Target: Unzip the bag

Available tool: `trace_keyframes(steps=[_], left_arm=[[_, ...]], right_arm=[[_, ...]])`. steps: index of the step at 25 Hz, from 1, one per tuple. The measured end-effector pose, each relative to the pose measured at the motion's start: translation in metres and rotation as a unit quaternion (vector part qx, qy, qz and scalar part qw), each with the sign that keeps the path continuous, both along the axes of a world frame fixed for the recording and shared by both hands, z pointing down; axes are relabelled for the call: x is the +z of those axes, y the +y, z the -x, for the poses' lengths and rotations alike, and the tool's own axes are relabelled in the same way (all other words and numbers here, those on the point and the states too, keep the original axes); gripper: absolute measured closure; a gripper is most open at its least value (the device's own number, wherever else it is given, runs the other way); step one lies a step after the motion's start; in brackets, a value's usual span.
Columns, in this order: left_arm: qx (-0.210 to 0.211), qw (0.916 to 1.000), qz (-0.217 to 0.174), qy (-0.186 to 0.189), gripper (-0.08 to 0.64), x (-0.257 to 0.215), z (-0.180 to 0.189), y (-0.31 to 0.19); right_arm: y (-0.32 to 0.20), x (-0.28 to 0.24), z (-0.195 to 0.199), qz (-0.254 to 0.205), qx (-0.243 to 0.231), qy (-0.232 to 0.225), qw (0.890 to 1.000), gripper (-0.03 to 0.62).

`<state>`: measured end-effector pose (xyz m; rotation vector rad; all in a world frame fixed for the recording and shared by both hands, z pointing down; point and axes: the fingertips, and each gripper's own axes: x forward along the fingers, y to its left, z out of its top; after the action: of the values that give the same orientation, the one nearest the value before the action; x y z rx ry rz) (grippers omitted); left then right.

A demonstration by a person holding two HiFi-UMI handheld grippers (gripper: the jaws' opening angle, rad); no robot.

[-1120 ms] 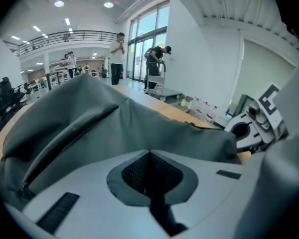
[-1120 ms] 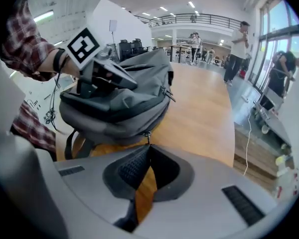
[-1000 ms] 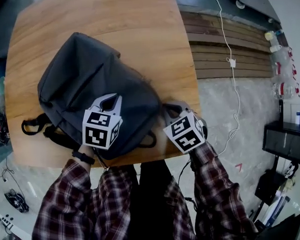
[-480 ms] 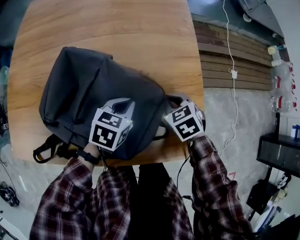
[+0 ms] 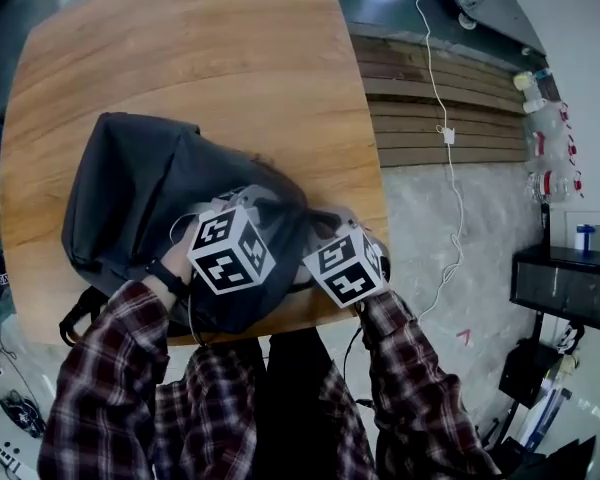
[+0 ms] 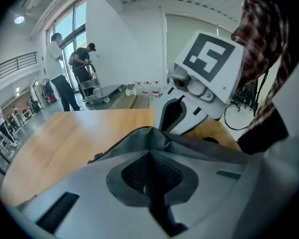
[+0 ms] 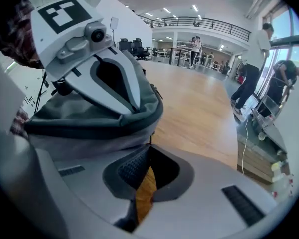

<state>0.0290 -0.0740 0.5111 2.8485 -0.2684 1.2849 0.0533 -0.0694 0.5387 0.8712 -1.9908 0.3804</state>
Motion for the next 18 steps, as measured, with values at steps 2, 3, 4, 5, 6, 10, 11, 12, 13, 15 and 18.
trace_keyframes(steps=[2, 3, 4, 5, 6, 10, 11, 12, 13, 15, 18], left_arm=[[-0.007, 0.9999, 0.012, 0.004, 0.551, 0.004, -0.002, -0.003], [-0.013, 0.9997, 0.021, 0.008, 0.551, 0.006, -0.003, -0.005], [-0.018, 0.9993, 0.030, 0.013, 0.551, 0.007, -0.004, -0.006], [-0.022, 0.9989, 0.037, 0.018, 0.551, 0.008, -0.006, -0.006], [-0.024, 0.9986, 0.042, 0.021, 0.551, 0.008, -0.009, -0.007], [-0.044, 0.9976, 0.048, 0.024, 0.551, 0.010, -0.021, -0.018], [-0.051, 0.9971, 0.051, 0.023, 0.551, 0.011, -0.023, -0.022], [-0.058, 0.9966, 0.055, 0.021, 0.551, 0.012, -0.025, -0.027], [-0.066, 0.9959, 0.058, 0.021, 0.551, 0.013, -0.026, -0.033], [-0.087, 0.9942, 0.060, 0.021, 0.551, 0.016, -0.029, -0.047], [-0.131, 0.9896, 0.052, 0.026, 0.551, 0.017, -0.029, -0.073]], right_arm=[[0.011, -0.002, -0.002, 0.002, 0.000, 0.000, 1.000, 0.581], [0.018, -0.003, -0.002, 0.003, 0.002, 0.000, 1.000, 0.582], [0.025, -0.004, -0.003, 0.004, 0.007, 0.000, 1.000, 0.583], [0.032, -0.006, -0.004, 0.005, 0.014, -0.002, 1.000, 0.581], [0.038, -0.007, -0.007, 0.007, 0.024, -0.006, 1.000, 0.581], [0.066, -0.012, -0.013, 0.021, 0.066, -0.035, 0.997, 0.581], [0.074, -0.013, -0.012, 0.024, 0.074, -0.044, 0.996, 0.581], [0.082, -0.014, -0.010, 0.027, 0.082, -0.053, 0.995, 0.581], [0.091, -0.015, -0.007, 0.030, 0.090, -0.063, 0.994, 0.581], [0.109, -0.018, 0.002, 0.037, 0.095, -0.083, 0.991, 0.581], [0.134, -0.029, 0.030, 0.043, 0.072, -0.111, 0.990, 0.581]])
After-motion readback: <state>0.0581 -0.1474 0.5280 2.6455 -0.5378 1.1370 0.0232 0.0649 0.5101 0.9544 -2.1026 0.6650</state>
